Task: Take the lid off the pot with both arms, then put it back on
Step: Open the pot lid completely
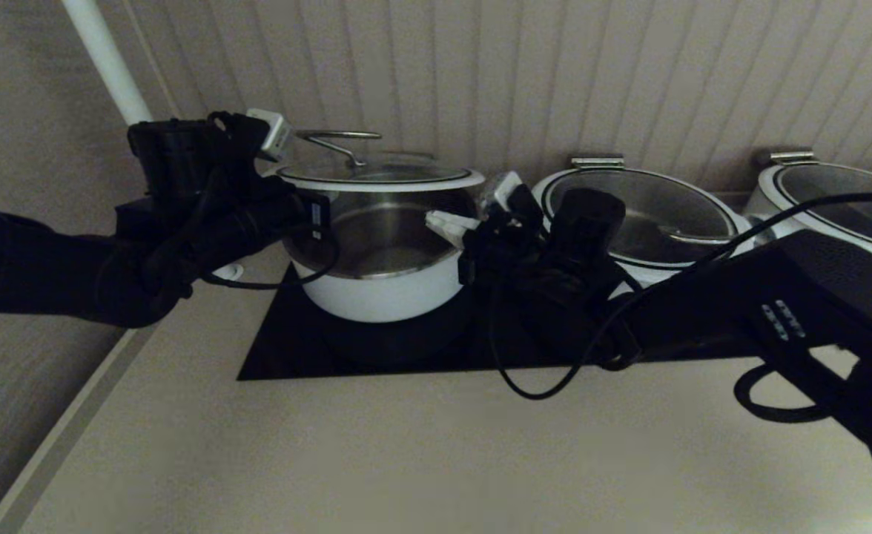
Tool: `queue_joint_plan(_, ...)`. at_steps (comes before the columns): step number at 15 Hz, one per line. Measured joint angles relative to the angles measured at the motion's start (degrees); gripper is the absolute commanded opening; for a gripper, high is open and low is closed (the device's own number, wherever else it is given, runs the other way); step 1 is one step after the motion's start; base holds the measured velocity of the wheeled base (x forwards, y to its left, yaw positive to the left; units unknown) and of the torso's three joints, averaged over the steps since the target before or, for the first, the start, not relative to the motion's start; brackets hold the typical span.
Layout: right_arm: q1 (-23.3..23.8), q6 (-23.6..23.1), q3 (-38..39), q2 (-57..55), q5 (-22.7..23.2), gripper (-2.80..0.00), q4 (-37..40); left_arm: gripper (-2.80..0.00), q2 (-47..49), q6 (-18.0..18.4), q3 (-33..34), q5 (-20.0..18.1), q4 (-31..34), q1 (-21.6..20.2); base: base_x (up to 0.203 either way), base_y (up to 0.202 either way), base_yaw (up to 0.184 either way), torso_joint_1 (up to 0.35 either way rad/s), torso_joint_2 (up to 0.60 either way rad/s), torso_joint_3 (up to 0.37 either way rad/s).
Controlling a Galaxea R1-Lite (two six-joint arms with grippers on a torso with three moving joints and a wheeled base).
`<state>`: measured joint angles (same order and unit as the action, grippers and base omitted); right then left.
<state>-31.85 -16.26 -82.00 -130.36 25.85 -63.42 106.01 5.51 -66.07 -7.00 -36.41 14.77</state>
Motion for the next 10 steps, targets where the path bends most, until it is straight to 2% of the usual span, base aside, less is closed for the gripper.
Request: queue_joint_plan(10, 0.1, 0.0, 24.7, 11.8, -0.2, -2.8, -6.3, -2.8, -0.1, -0.1, 0.0, 0.0, 0.0, -0.1, 0.0, 0.0, 0.0, 0.0, 0.0, 0.0)
